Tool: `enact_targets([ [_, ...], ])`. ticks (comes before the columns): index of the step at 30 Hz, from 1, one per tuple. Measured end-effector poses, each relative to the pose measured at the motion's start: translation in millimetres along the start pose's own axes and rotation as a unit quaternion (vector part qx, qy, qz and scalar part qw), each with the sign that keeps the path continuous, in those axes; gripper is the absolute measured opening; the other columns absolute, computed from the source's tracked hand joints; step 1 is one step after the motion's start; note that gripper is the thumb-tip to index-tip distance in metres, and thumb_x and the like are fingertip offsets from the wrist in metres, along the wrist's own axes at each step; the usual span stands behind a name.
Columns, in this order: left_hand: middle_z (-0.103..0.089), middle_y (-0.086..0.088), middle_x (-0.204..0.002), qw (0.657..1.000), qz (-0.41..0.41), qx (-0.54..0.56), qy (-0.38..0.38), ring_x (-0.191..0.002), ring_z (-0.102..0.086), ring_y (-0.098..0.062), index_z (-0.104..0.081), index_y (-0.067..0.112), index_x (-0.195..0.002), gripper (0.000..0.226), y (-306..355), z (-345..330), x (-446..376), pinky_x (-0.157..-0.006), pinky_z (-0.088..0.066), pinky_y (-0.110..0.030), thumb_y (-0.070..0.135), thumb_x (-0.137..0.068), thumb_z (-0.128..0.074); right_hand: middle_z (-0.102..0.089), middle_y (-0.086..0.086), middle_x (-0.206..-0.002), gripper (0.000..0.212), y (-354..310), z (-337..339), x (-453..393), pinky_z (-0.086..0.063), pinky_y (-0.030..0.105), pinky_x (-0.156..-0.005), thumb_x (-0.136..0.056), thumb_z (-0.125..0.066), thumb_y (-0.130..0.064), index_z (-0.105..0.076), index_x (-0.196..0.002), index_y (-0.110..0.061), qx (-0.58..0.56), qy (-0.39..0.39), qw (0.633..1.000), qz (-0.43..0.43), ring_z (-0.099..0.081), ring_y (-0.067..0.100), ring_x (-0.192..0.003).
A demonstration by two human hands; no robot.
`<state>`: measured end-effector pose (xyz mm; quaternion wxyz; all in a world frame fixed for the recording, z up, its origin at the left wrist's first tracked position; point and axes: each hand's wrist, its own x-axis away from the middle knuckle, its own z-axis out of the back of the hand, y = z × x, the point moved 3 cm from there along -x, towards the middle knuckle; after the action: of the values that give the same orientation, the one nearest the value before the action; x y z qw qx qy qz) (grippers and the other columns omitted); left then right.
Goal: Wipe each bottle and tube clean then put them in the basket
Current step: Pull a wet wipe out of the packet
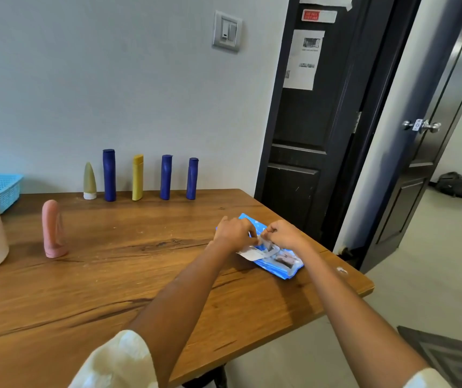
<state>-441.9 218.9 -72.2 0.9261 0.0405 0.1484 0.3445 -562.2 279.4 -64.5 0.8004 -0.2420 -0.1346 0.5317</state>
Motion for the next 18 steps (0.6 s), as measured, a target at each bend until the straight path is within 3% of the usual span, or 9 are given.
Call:
enact_targets([
  [4,-0.064,0.002,-0.113,0.999,0.031,0.028,-0.013,-0.105,-0.056,-0.016,-0.066,0.024,-0.105,0.047,10,-6,-2,-0.103,-0.027,-0.041,0.062,-0.082,-0.053,-0.063,0.007,-0.096,0.013,5,5,-1,-0.043,0.026,-0.072,-0.088,-0.062,-0.014,-0.068,-0.095,-0.005,-0.061,0.014,0.998,-0.028,-0.057,0.017,-0.088],
  [8,-0.067,0.001,-0.105,0.996,0.067,0.052,-0.003,-0.1,-0.057,-0.016,-0.068,0.018,-0.099,0.044,19,-13,-3,-0.107,-0.021,-0.044,0.058,-0.082,-0.056,-0.059,0.004,-0.08,0.012,8,13,1,-0.046,0.023,-0.069,-0.09,-0.053,-0.004,-0.062,-0.09,-0.013,-0.135,-0.046,0.987,-0.078,-0.053,0.012,-0.072],
  [12,-0.069,-0.001,-0.097,0.988,0.101,0.109,0.025,-0.096,-0.059,-0.016,-0.07,0.016,-0.096,0.025,14,-18,-6,-0.108,-0.027,-0.043,0.037,-0.088,-0.058,-0.064,0.013,-0.109,0.028,14,16,-1,-0.051,0.031,-0.085,-0.085,-0.061,0.0,-0.058,-0.111,-0.01,-0.182,-0.087,0.976,-0.078,-0.061,0.019,-0.095],
  [14,-0.069,-0.002,-0.1,0.979,0.132,0.148,0.053,-0.099,-0.06,-0.016,-0.069,0.015,-0.099,0.021,7,-18,-6,-0.105,-0.032,-0.039,0.029,-0.09,-0.057,-0.061,0.009,-0.114,0.029,16,13,-4,-0.052,0.035,-0.092,-0.081,-0.069,-0.006,-0.058,-0.106,-0.016,-0.167,-0.092,0.98,-0.053,-0.062,0.021,-0.102],
  [18,-0.068,-0.002,-0.104,0.952,0.179,0.234,0.084,-0.101,-0.059,-0.016,-0.069,0.012,-0.098,0.018,0,-20,-6,-0.098,-0.04,-0.037,0.025,-0.089,-0.059,-0.063,0.006,-0.111,0.026,12,6,-9,-0.053,0.036,-0.088,-0.076,-0.075,-0.014,-0.057,-0.092,-0.024,-0.099,-0.041,0.994,-0.009,-0.062,0.019,-0.102],
])
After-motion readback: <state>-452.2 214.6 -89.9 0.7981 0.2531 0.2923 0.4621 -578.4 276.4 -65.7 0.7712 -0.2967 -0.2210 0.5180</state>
